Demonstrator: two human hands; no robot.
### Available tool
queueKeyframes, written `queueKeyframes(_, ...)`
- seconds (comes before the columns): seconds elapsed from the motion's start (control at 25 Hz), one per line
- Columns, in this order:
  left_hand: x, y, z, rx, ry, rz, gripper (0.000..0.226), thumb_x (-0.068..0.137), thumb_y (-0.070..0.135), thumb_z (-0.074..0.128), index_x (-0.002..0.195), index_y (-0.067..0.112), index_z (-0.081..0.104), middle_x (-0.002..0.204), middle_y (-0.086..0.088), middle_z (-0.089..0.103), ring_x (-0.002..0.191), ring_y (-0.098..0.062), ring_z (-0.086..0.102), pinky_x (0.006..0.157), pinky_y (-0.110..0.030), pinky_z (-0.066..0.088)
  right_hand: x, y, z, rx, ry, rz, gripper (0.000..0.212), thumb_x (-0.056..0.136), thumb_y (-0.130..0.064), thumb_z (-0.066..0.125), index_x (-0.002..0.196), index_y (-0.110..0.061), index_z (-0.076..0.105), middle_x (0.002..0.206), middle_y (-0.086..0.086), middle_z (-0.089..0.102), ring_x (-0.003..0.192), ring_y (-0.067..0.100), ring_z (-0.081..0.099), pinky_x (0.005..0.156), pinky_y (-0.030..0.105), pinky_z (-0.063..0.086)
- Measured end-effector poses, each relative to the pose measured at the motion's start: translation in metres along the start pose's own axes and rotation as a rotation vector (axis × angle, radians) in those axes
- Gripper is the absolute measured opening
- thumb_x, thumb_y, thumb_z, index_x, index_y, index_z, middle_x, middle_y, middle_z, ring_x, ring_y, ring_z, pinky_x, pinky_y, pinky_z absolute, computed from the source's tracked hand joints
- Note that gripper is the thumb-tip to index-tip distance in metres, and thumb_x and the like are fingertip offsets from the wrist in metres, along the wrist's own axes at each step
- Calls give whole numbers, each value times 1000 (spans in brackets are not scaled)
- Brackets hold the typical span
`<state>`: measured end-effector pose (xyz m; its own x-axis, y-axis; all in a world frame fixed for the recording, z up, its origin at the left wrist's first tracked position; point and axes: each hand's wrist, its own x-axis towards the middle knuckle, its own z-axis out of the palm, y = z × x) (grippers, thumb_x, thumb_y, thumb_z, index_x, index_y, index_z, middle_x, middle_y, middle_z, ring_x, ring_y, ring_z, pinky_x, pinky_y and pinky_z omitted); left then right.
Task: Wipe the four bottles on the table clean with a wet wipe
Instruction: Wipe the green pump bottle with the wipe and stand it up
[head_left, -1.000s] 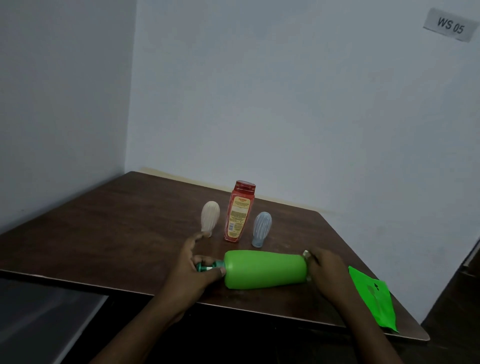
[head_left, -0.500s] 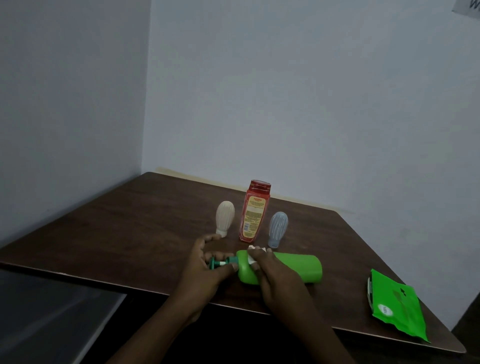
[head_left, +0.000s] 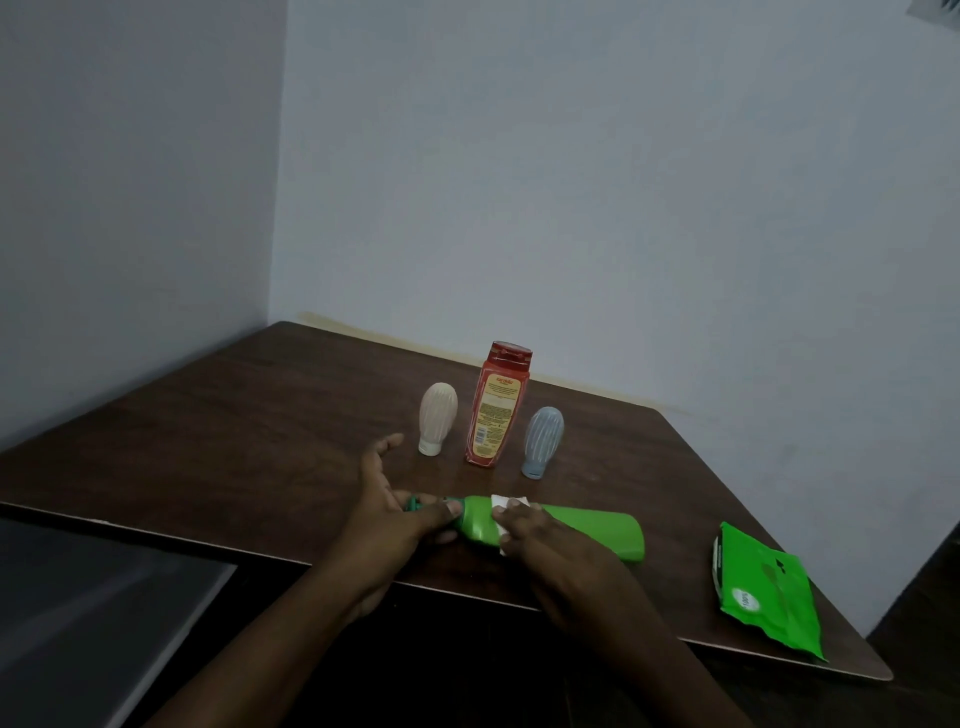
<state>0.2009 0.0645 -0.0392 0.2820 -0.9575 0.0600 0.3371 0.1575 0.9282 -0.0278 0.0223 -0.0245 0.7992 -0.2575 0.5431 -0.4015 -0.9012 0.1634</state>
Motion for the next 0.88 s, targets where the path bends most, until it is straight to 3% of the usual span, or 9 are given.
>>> queueKeyframes(0.12,3,0,-2,-5,-20,-6,97,81,-12,77,138,51,31,109,-43,64,96,-40,73,75,-44,65,-20,13,-13,-89,-4,-19,41,90,-14,57,131,-11,59,145,5,51,135,16,45,108,29,42)
queueKeyframes(0.32,5,-4,-3,-7,-38,-3,94,82,-12,76,135,53,32,111,-46,61,94,-39,72,76,-46,64,-60,49,-32,-117,-44,108,44,89,-17,57,133,-13,58,146,4,50,133,16,49,104,30,46)
queueKeyframes(0.48,0,-3,-2,5,16,25,89,84,-8,77,134,51,33,110,-41,64,95,-34,74,76,-44,64,-70,64,-41,-99,30,385,52,82,-7,63,132,-21,59,131,-2,64,109,12,66,91,8,40)
queueKeyframes(0.56,-8,-1,2,61,91,77,85,86,-1,77,139,48,32,106,-28,71,91,-31,77,78,-44,65,-66,60,-46,-11,140,563,39,88,-7,65,123,-25,65,116,-11,70,100,2,67,83,3,40)
queueKeyframes(0.64,-16,6,12,157,173,193,87,84,8,81,143,46,29,97,-18,76,82,-27,78,81,-50,64,-58,56,-47,139,349,723,22,87,-9,69,101,-27,70,99,-21,71,90,-8,65,76,7,45)
queueKeyframes(0.72,-18,25,23,235,197,342,95,79,16,87,143,51,26,90,-11,79,80,-25,78,81,-54,63,-44,55,-49,470,567,888,11,88,-10,68,91,-21,69,91,-9,75,85,3,69,77,27,57)
queueKeyframes(0.8,-13,54,40,290,140,497,100,78,16,88,144,51,23,81,-6,78,74,-20,75,72,-44,63,-28,55,-49,905,785,1014,6,91,-5,64,95,-9,66,94,17,73,80,22,71,69,39,62)
queueKeyframes(0.88,-6,85,59,390,56,592,99,80,13,87,146,48,21,67,-1,67,62,-9,66,60,-25,55,-15,50,-44,1151,905,1093,11,92,-1,60,102,4,60,100,29,66,81,31,68,64,35,62)
